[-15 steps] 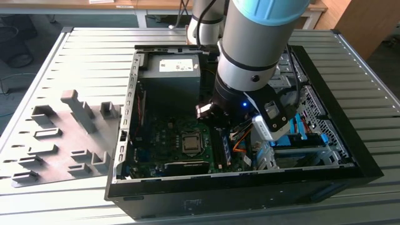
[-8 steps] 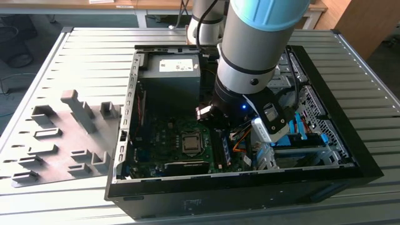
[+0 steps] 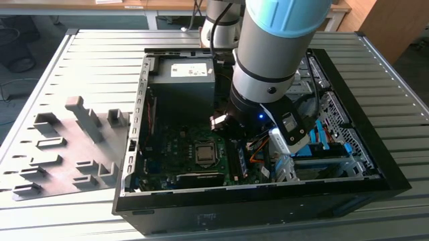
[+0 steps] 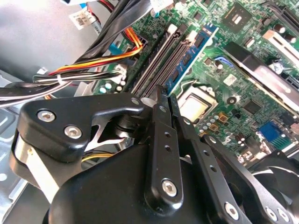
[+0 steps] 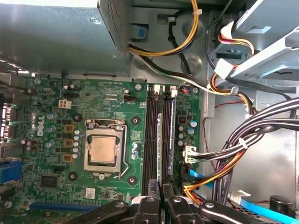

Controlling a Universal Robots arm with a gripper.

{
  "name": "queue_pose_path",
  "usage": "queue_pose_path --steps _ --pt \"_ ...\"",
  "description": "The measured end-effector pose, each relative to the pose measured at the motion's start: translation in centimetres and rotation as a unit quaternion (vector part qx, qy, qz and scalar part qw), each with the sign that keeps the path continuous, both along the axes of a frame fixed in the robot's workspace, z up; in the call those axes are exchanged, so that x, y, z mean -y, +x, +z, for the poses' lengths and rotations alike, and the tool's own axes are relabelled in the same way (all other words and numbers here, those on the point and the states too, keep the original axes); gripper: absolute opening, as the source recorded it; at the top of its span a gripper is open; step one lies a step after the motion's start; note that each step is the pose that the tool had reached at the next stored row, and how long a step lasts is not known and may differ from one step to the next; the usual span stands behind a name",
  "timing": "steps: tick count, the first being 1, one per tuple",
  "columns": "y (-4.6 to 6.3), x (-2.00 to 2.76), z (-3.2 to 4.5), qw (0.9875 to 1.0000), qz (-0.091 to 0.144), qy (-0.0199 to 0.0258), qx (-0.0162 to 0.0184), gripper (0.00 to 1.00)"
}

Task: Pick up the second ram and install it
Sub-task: 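Insert the second ram into the second slot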

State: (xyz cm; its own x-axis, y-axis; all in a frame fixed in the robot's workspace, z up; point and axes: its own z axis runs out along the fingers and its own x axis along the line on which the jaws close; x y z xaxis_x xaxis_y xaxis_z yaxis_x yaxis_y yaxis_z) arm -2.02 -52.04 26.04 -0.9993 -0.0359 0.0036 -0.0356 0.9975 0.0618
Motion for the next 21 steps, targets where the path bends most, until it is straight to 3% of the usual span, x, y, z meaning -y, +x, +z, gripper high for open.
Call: queue_pose_path --steps 12,21 --pt "0.0 0.00 -0.65 1.0000 0.000 0.0000 0.0000 0.14" --pt "0.0 0.00 -1.62 1.0000 0.000 0.0000 0.0000 0.14"
